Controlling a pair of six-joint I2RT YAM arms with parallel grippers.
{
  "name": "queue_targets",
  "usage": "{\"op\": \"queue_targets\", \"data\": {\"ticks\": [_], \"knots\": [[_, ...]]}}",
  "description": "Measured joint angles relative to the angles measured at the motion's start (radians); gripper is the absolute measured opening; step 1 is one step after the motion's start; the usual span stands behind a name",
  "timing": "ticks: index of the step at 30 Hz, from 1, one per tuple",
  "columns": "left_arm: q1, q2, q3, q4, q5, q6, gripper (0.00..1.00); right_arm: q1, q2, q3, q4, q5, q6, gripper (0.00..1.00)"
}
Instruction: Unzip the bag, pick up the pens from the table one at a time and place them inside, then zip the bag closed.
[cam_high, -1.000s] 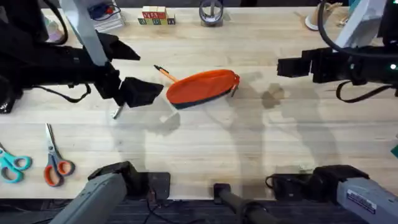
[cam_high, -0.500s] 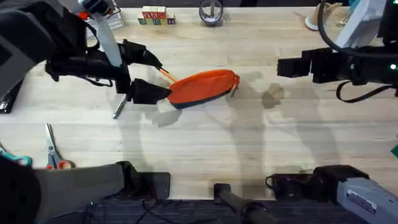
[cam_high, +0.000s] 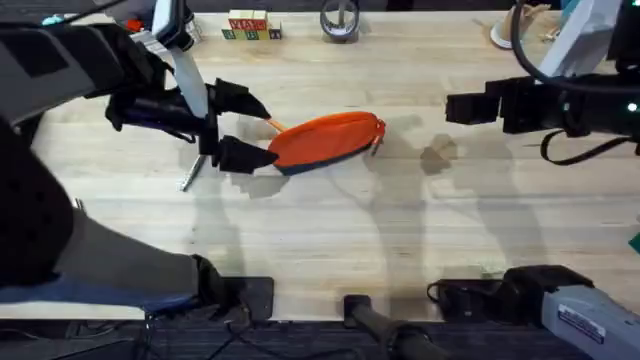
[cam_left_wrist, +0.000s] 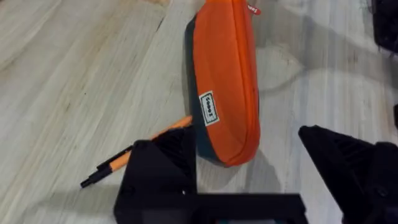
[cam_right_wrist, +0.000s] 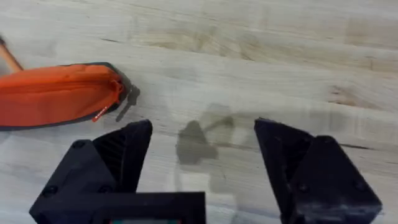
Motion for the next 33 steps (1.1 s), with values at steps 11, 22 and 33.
{"op": "queue_targets", "data": {"ticks": [11,22,33], "knots": [[0.0,0.106,0.001,0.025,0.018,0.024,0.993,0.0,0.0,0.0,0.0,0.0,0.0,0.998],[0.0,0.121,0.001,0.03,0.063,0.027,0.993,0.0,0.0,0.0,0.0,0.0,0.0,0.998],[0.0,0.121,0.001,0.03,0.075,0.027,0.993,0.0,0.0,0.0,0.0,0.0,0.0,0.998]]}}
